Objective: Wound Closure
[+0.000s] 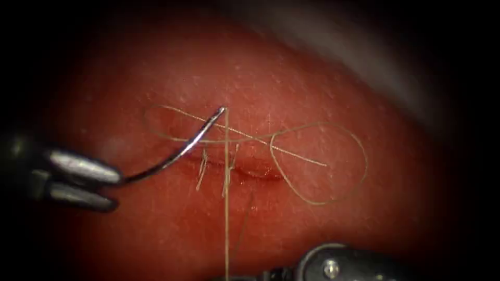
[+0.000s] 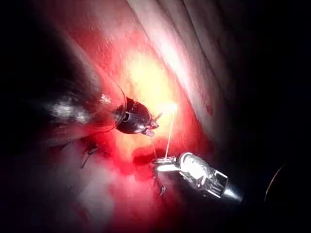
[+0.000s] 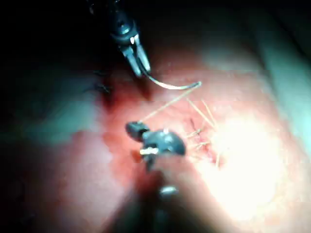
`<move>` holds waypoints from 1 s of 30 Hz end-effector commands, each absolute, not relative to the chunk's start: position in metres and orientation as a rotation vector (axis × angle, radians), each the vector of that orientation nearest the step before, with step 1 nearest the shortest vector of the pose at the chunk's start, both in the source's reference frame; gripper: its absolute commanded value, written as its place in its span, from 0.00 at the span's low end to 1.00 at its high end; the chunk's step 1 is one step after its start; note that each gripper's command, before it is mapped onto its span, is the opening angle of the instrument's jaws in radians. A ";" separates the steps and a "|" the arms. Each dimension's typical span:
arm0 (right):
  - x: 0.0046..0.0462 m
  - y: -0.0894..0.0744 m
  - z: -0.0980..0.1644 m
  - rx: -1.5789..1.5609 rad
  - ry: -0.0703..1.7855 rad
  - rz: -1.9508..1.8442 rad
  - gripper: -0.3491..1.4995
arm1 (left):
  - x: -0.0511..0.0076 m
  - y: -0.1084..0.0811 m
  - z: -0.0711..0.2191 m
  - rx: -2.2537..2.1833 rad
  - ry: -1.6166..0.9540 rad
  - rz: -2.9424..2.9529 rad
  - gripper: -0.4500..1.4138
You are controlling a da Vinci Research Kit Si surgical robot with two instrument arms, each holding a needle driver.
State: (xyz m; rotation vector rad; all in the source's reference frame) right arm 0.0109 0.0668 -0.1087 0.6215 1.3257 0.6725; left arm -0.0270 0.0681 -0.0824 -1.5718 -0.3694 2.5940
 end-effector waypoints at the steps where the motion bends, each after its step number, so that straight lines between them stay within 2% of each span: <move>1: 0.0116 0.068 -0.108 0.571 1.328 0.676 0.92 | -0.0274 0.068 -0.082 -1.569 -0.371 2.594 0.05; 6: 0.0098 0.069 -0.108 0.460 1.324 0.671 0.98 | -0.0260 0.068 -0.083 -1.573 -0.384 2.590 0.05; 13: 0.0068 0.071 -0.106 0.317 1.273 0.562 0.97 | -0.0219 0.070 -0.085 -1.534 -0.362 2.559 0.05; 26: 0.0087 0.072 -0.100 0.084 1.159 0.522 0.96 | -0.0203 0.071 -0.086 -1.499 -0.349 2.528 0.05; 30: 0.0091 0.071 -0.100 0.058 1.156 0.492 0.88 | -0.0204 0.071 -0.086 -1.502 -0.349 2.524 0.05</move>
